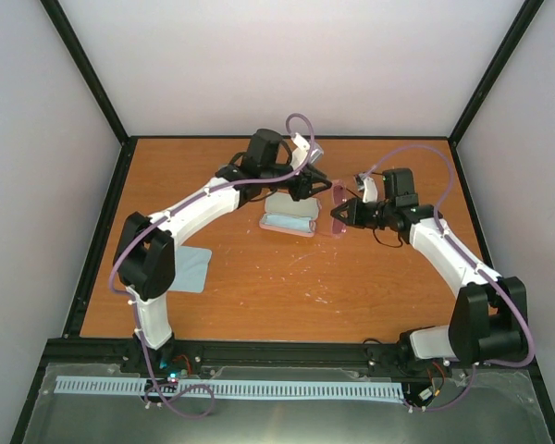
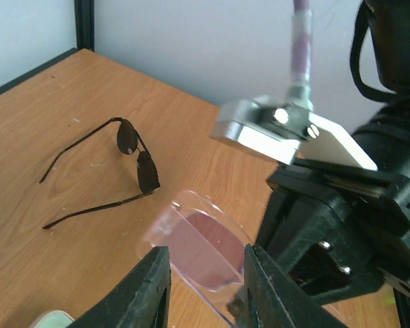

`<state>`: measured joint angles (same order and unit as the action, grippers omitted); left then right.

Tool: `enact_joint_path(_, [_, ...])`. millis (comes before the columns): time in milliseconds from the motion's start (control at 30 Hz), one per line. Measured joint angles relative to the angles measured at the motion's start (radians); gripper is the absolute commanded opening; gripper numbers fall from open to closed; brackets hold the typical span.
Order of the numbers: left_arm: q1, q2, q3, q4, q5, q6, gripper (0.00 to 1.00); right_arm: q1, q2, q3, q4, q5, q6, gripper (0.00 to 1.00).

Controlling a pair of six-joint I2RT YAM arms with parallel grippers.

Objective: Organize the sunglasses
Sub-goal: Fold the sunglasses.

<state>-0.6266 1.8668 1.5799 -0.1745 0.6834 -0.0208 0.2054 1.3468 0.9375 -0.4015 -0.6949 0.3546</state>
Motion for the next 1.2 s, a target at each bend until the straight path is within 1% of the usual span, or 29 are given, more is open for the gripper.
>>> enact_joint_path(333, [-0.019,-0.009,-0.071,0.030,0.001,-0.003,0.33,0.003,0.061,0.057,0.078,-0.049,0.039,0.03])
enact_joint_path(400, [-0.019,-0.009,-0.090,0.031,-0.006,0.000,0.37,0.004,0.064,0.069,0.088,-0.070,0.040,0.03])
enact_joint_path(433, [-0.019,-0.009,-0.097,0.031,-0.009,0.003,0.41,0.004,0.064,0.072,0.091,-0.075,0.040,0.03])
enact_joint_path(467, [-0.019,-0.009,-0.102,0.031,-0.011,0.006,0.49,0.003,0.064,0.073,0.092,-0.077,0.040,0.03])
enact_joint_path(500, [-0.019,-0.009,-0.103,0.031,-0.021,0.011,0.52,0.003,0.064,0.073,0.092,-0.079,0.040,0.03])
enact_joint_path(567, [-0.016,-0.009,-0.103,0.032,-0.046,0.019,0.54,0.002,0.064,0.073,0.089,-0.079,0.042,0.03])
enact_joint_path(600, [-0.009,-0.009,-0.103,0.032,-0.063,0.019,0.53,0.002,0.064,0.073,0.087,-0.075,0.043,0.03])
enact_joint_path(633, [-0.001,-0.009,-0.103,0.032,-0.075,0.019,0.50,0.002,0.064,0.073,0.084,-0.068,0.046,0.03])
enact_joint_path(733, [0.042,-0.019,-0.113,0.031,-0.101,0.009,0.30,-0.009,0.064,0.072,0.080,-0.041,0.058,0.03])
enact_joint_path(767, [0.073,-0.035,-0.128,0.030,-0.108,0.010,0.24,-0.014,0.064,0.071,0.080,-0.031,0.063,0.03])
enact_joint_path(867, [0.164,-0.119,-0.201,0.026,-0.116,0.031,0.11,-0.029,0.068,0.070,0.085,-0.001,0.081,0.03])
enact_joint_path(933, [0.203,-0.201,-0.277,0.023,-0.115,0.054,0.08,-0.033,0.093,0.084,0.088,0.005,0.091,0.03])
enact_joint_path(1000, [0.197,-0.283,-0.351,0.013,-0.101,0.080,0.07,-0.033,0.136,0.113,0.090,0.006,0.098,0.03])
enact_joint_path(1100, [0.137,-0.370,-0.442,-0.006,-0.079,0.127,0.07,-0.030,0.200,0.172,0.084,0.008,0.098,0.03])
enact_joint_path(1200, [0.049,-0.408,-0.503,-0.028,-0.060,0.164,0.07,-0.023,0.227,0.214,0.076,0.010,0.092,0.03])
